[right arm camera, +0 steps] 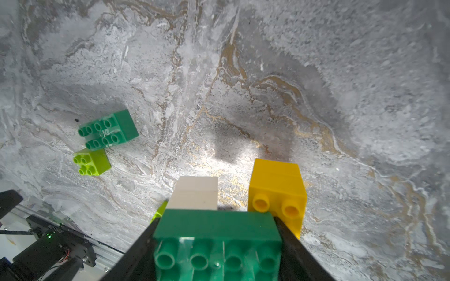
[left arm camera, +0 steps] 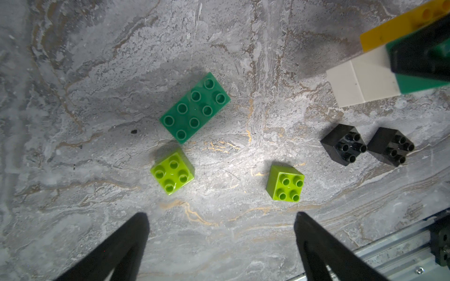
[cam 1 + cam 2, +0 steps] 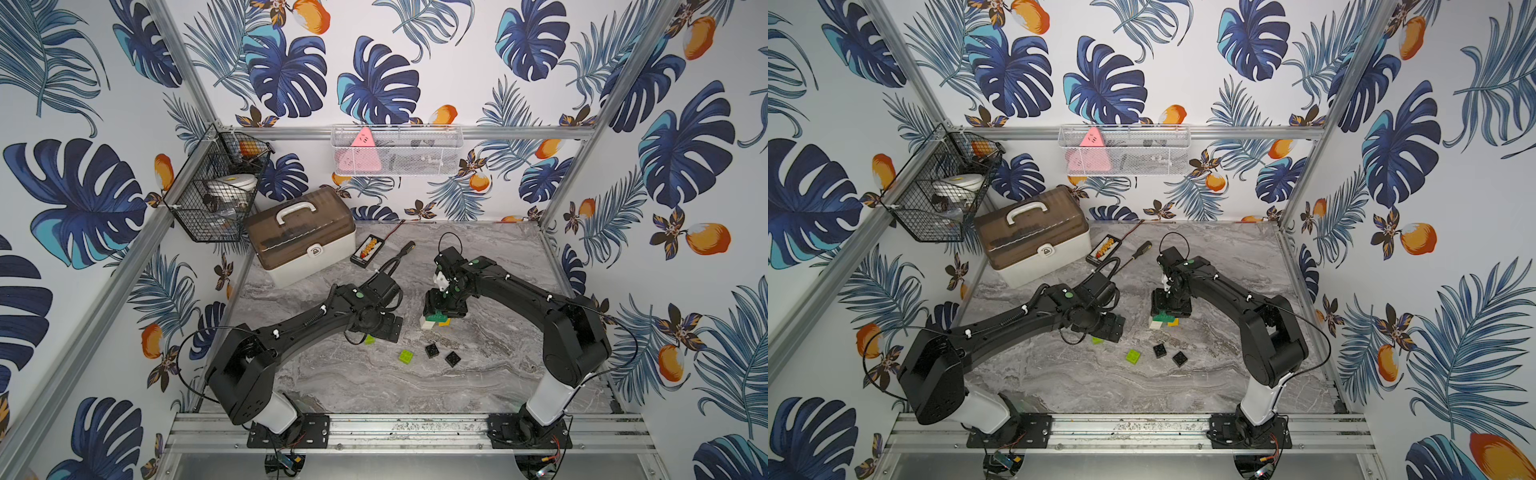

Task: Assemble a giraffe with lego
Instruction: Assemble the lego brick with the lego brick.

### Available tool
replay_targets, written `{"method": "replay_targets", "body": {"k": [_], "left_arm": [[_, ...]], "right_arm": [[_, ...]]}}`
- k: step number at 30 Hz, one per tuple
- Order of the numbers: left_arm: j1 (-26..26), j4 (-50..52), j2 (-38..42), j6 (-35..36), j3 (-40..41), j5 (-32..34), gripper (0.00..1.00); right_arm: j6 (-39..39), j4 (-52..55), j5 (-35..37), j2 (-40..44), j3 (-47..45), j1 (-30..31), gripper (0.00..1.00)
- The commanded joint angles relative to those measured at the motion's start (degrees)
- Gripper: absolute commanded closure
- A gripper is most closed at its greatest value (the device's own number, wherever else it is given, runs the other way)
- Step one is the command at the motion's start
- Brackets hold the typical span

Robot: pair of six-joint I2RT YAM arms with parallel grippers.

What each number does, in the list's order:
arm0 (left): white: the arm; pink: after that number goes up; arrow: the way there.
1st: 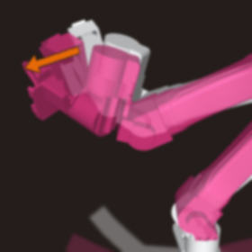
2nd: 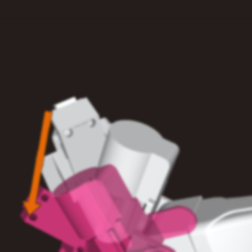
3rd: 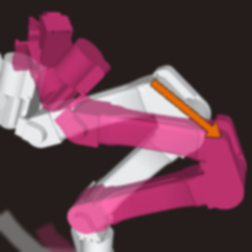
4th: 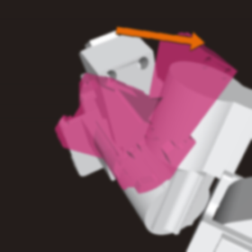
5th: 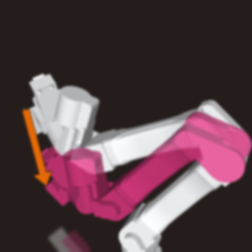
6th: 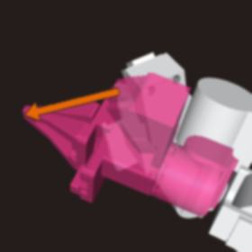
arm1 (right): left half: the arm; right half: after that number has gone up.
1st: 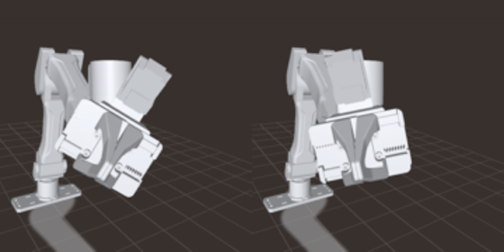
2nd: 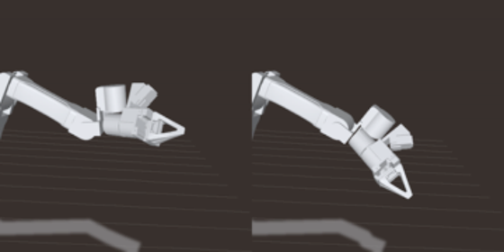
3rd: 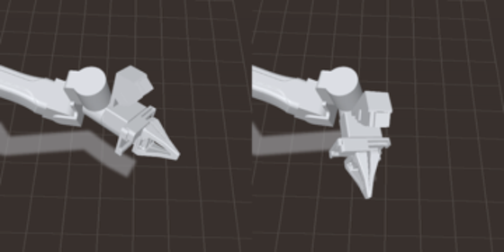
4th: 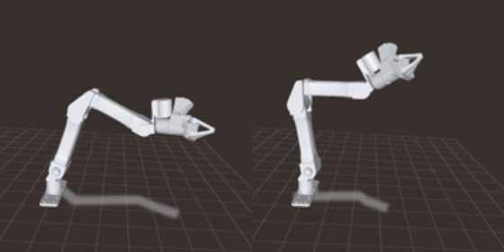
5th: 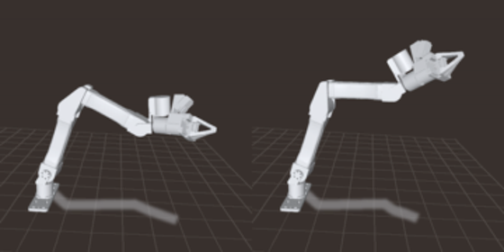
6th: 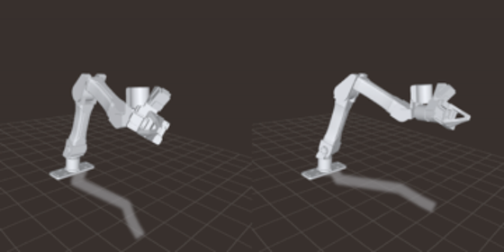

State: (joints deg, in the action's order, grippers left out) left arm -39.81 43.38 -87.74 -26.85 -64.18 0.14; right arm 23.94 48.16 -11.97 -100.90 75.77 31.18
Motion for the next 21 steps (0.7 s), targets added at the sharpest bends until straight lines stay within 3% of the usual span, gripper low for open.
{"method": "replay_targets", "body": {"k": [1,21], "left_arm": [[0.0,0.6,0.0,1.0,-0.6,0.4,0.02],[0.0,-0.2,-1.5,0.6,-1.0,-0.2,0.02]], "right_arm": [[0.5,0.7,1.5,-0.4,-0.1,0.1,0.34],[1.8,-2.1,-6.6,-0.1,-8.1,-0.5,0.34]]}}
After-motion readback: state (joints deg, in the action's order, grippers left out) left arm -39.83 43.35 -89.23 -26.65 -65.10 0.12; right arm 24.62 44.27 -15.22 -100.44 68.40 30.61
